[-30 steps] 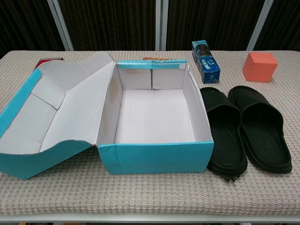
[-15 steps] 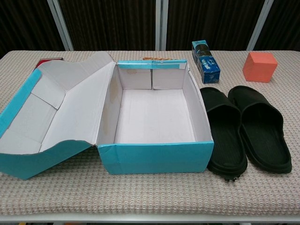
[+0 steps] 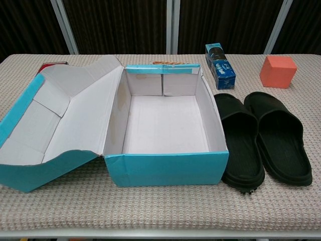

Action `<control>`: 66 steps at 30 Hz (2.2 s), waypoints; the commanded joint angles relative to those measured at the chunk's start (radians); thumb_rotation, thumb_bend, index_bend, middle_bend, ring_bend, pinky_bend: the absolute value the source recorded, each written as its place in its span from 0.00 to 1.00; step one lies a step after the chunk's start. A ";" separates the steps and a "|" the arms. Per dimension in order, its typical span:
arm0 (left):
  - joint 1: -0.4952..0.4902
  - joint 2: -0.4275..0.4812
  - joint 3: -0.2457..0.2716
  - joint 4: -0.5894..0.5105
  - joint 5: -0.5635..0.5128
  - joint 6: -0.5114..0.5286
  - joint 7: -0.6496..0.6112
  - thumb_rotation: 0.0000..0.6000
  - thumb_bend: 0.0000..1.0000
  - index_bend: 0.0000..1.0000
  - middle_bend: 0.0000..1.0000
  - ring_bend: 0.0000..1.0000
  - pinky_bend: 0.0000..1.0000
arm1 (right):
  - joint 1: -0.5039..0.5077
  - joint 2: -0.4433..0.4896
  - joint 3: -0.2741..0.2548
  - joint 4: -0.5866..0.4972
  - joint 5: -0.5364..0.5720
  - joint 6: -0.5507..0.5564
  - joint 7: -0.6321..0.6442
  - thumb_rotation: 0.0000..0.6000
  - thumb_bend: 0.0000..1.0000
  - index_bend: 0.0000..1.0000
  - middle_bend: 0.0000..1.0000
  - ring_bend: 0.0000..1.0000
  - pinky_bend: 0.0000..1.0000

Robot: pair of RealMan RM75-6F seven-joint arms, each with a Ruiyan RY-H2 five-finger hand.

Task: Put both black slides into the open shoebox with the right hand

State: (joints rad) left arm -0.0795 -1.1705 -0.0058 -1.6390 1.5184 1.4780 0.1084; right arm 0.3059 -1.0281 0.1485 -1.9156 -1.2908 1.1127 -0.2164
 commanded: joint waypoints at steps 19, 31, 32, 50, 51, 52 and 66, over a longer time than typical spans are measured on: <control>0.002 0.010 0.008 -0.015 0.015 0.002 0.027 1.00 0.20 0.14 0.12 0.04 0.08 | 0.492 -0.202 0.072 0.035 0.773 -0.276 -0.254 1.00 0.14 0.00 0.11 0.00 0.00; 0.000 0.028 0.011 -0.023 0.008 -0.014 0.001 1.00 0.20 0.14 0.12 0.04 0.08 | 0.666 -0.373 0.008 0.160 1.005 -0.138 -0.416 1.00 0.13 0.00 0.12 0.00 0.00; 0.000 0.027 0.011 -0.023 0.007 -0.015 0.001 1.00 0.20 0.14 0.12 0.04 0.08 | 0.671 -0.383 0.004 0.168 1.014 -0.128 -0.424 1.00 0.13 0.00 0.12 0.00 0.00; -0.003 0.018 0.007 -0.047 -0.005 -0.023 0.018 1.00 0.20 0.14 0.12 0.04 0.08 | 0.733 -0.469 0.003 0.276 1.130 -0.156 -0.471 1.00 0.14 0.00 0.13 0.00 0.00; -0.003 0.018 0.007 -0.047 -0.005 -0.023 0.018 1.00 0.20 0.14 0.12 0.04 0.08 | 0.736 -0.471 0.002 0.279 1.134 -0.158 -0.475 1.00 0.14 0.00 0.14 0.00 0.00; -0.003 0.018 0.007 -0.047 -0.005 -0.023 0.018 1.00 0.20 0.14 0.12 0.04 0.08 | 0.741 -0.473 0.002 0.280 1.138 -0.158 -0.480 1.00 0.14 0.00 0.14 0.00 0.00; -0.003 0.018 0.007 -0.047 -0.005 -0.023 0.018 1.00 0.20 0.14 0.12 0.04 0.08 | 0.784 -0.504 -0.001 0.291 1.161 -0.126 -0.537 1.00 0.15 0.19 0.22 0.07 0.00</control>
State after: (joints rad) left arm -0.0826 -1.1521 0.0014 -1.6861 1.5129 1.4552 0.1262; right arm 1.0886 -1.5299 0.1487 -1.6258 -0.1301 0.9847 -0.7519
